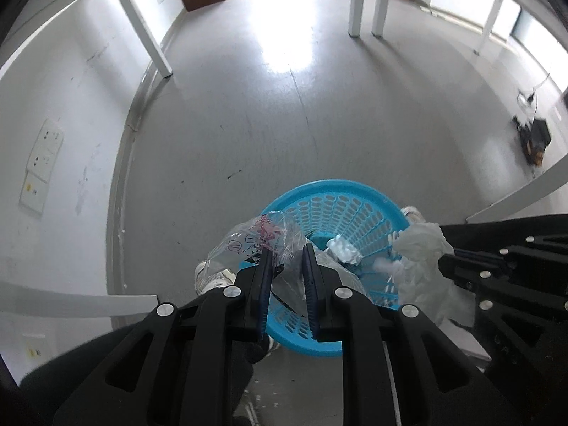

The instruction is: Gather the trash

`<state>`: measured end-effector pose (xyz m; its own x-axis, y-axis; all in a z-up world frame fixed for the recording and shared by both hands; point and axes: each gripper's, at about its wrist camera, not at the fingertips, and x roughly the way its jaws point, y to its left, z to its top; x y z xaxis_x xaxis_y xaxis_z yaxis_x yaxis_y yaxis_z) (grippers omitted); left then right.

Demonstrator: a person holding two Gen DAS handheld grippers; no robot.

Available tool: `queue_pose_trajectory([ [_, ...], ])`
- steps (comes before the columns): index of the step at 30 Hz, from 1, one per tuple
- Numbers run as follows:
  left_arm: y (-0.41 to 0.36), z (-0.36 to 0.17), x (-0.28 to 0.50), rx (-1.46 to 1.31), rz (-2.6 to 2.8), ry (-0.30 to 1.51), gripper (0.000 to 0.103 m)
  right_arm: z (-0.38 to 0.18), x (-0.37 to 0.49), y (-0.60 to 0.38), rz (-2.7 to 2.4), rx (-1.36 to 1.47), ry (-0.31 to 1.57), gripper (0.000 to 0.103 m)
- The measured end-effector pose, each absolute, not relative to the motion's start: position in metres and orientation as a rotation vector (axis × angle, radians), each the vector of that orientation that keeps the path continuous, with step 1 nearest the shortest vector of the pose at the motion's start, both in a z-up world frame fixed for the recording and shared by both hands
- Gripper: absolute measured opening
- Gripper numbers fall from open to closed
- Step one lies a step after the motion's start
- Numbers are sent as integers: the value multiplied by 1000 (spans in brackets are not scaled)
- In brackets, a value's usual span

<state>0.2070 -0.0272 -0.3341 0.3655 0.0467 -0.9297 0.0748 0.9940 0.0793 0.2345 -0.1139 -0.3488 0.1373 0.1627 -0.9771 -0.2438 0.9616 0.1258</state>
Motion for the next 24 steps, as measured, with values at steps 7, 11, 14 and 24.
queue_pose_trajectory([
  [7,-26,-368,236,171,35,1271,16,-387,258,-113,252,-83,1482,4],
  [11,-30,-380,248,203,41,1293,16,-405,270,-117,230,-56,1519,4],
  [14,-31,-385,253,200,43,1308,16,-419,276,-119,220,-40,1543,4],
  [24,-32,-390,262,192,54,1346,21,-429,286,-123,178,-15,1555,11],
])
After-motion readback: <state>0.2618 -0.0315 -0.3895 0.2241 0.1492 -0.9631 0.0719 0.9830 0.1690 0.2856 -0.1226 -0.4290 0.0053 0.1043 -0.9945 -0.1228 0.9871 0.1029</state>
